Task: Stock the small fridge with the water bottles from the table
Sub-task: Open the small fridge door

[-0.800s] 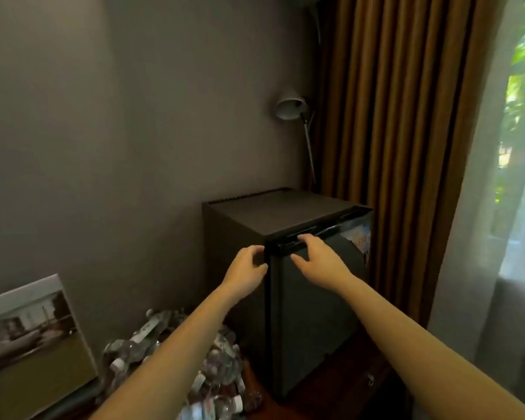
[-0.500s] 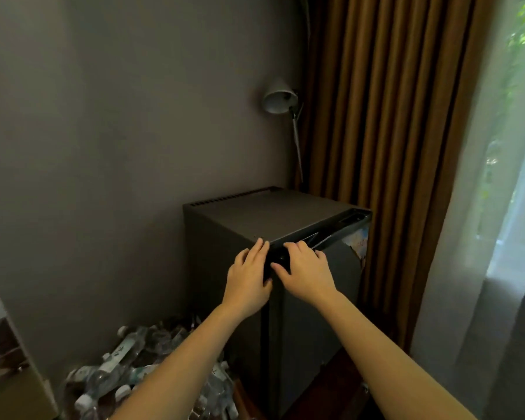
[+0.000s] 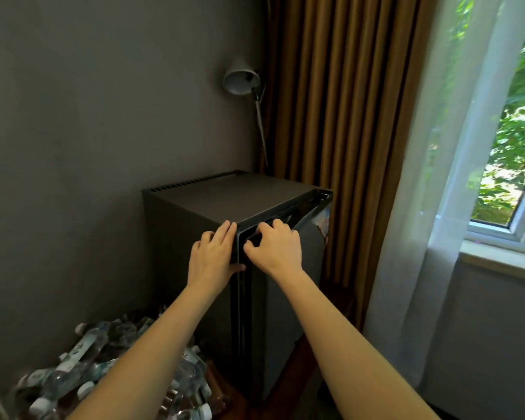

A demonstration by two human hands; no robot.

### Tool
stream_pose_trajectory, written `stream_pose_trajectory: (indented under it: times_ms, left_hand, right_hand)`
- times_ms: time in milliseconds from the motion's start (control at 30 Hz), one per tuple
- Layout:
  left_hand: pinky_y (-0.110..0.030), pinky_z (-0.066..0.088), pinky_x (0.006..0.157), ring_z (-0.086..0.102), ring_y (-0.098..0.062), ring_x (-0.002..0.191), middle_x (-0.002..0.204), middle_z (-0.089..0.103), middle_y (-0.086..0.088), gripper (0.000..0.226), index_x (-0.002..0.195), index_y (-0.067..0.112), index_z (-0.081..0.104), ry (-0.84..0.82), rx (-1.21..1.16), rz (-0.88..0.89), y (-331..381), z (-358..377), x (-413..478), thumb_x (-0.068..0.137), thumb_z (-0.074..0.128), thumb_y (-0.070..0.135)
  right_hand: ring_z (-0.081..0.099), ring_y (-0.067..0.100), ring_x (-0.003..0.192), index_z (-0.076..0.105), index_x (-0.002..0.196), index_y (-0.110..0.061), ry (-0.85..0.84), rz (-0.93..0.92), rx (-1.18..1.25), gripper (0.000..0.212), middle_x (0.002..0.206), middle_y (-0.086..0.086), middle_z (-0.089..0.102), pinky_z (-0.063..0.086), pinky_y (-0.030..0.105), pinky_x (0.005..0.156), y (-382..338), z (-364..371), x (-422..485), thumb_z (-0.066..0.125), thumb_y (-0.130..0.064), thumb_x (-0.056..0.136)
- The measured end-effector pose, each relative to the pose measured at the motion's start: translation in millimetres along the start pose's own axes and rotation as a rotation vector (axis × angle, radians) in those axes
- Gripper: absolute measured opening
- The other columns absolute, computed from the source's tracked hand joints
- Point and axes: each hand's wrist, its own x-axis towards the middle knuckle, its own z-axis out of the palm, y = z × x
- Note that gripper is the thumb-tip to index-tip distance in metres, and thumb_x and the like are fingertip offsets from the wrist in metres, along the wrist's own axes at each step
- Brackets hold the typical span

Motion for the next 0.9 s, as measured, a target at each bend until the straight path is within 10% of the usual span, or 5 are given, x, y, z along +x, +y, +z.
stream_pose_trajectory:
  times_ms: [233,367,600,900]
  left_hand:
    - [-0.042,0.014,0.115,0.008,-0.029,0.144,0.156,0.009,-0.013,0.091,0.149,0.019,0.01,-0.043,-0.108,0.038,43,16,-18,0.081,0.057,0.058]
    - [-0.043,0.01,0.116,0.001,-0.029,0.144,0.157,0.002,-0.009,0.083,0.149,0.022,0.009,-0.171,-0.258,0.145,97,36,-26,0.086,0.055,0.05]
    - [-0.043,0.017,0.114,0.003,-0.028,0.143,0.156,0.003,-0.006,0.071,0.147,0.024,0.017,-0.33,-0.339,0.296,157,58,-20,0.09,0.05,0.049]
    - [-0.046,0.02,0.112,0.004,-0.03,0.142,0.155,0.005,-0.006,0.069,0.146,0.026,0.021,-0.527,-0.32,0.327,173,102,4,0.089,0.052,0.05]
  right_hand:
    - [0.057,0.021,0.089,0.065,0.105,-0.018,0.101,0.146,0.204,0.029,0.099,0.0,0.055,0.044,0.043,0.09,101,-63,-73,0.052,-0.03,0.082]
    - [0.052,0.024,0.115,0.066,0.111,-0.018,0.143,0.311,0.241,0.051,0.124,0.006,0.059,0.036,0.045,0.103,164,-99,-91,0.035,-0.029,0.072]
    - [-0.006,0.027,0.146,0.028,0.146,-0.023,0.076,0.59,-0.147,0.056,0.159,0.005,-0.002,0.005,0.053,0.115,220,-104,-104,0.045,-0.021,0.092]
    - [-0.008,0.03,0.146,0.008,0.15,-0.016,-0.241,0.691,-0.14,0.065,0.158,0.009,-0.014,0.007,0.053,0.117,261,-40,-110,0.044,-0.024,0.097]
